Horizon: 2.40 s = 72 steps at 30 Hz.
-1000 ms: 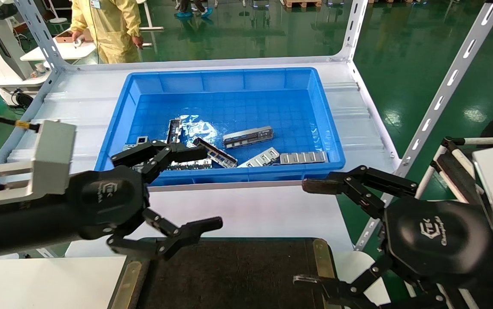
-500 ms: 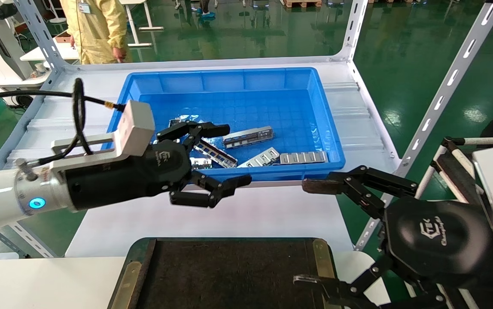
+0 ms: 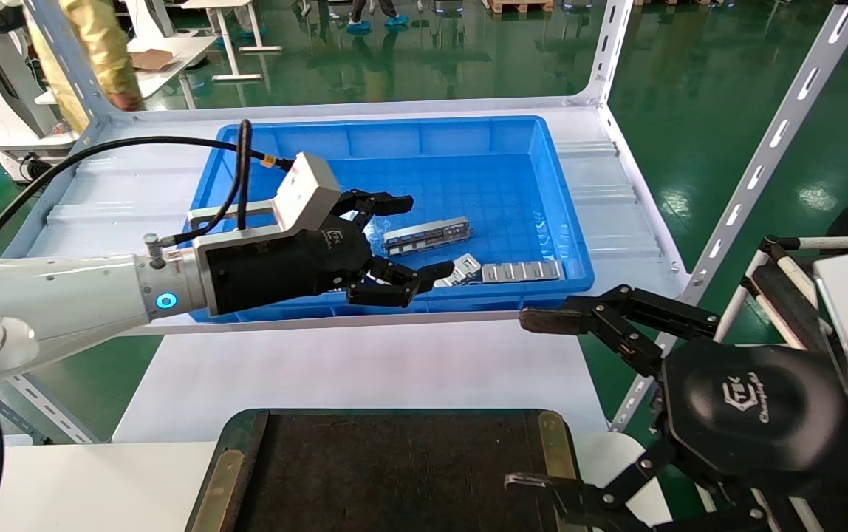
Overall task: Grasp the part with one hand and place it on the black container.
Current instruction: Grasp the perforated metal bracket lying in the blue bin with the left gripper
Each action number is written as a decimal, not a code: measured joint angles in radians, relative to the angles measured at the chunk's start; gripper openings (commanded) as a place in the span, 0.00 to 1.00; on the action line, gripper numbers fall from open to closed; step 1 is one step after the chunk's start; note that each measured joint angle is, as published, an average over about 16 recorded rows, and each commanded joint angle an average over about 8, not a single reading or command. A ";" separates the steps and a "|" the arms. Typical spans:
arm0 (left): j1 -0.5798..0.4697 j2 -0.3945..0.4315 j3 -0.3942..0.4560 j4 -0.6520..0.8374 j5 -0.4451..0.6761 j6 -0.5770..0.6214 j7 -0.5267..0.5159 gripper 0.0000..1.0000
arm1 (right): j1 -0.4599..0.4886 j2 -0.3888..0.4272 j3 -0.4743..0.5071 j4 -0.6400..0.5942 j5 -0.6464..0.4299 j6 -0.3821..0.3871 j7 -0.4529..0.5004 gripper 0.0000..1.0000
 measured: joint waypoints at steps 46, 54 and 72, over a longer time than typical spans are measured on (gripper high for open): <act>-0.079 0.210 0.120 0.272 0.011 -0.493 0.129 0.83 | 0.000 0.000 -0.001 0.000 0.000 0.000 0.000 0.76; -0.069 0.210 0.165 0.253 -0.014 -0.514 0.101 0.00 | 0.000 0.000 -0.001 0.000 0.000 0.000 0.000 0.00; -0.054 0.208 0.263 0.233 -0.073 -0.548 0.061 0.00 | 0.000 0.000 -0.001 0.000 0.001 0.000 0.000 0.00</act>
